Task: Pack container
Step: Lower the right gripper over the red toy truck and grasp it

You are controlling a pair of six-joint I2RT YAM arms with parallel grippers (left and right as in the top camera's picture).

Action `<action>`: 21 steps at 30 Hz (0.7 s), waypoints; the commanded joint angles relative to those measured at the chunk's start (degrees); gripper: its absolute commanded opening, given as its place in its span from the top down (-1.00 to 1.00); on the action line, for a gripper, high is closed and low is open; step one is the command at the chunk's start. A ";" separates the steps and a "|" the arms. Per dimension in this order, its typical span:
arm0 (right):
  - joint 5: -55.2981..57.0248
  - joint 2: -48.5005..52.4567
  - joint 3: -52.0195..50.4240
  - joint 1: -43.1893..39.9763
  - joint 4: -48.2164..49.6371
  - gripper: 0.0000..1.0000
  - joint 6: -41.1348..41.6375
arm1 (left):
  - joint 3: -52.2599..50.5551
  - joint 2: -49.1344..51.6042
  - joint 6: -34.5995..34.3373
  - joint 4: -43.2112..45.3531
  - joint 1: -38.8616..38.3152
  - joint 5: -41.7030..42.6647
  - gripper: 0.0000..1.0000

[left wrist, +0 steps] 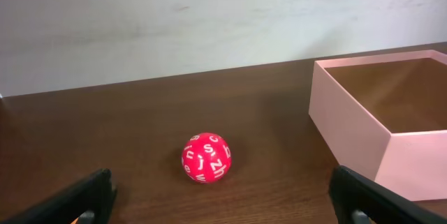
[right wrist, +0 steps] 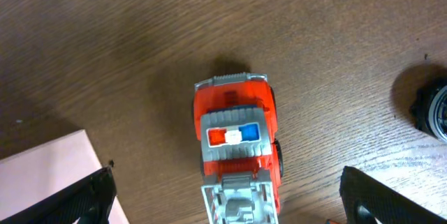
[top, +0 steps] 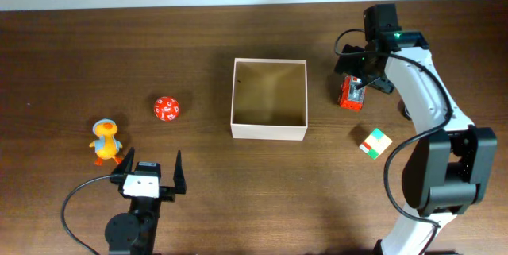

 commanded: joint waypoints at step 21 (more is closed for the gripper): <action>-0.94 12.85 -1.20 -0.35 1.57 -0.98 -9.57 | -0.37 -0.55 1.14 -0.04 -0.11 0.00 -0.99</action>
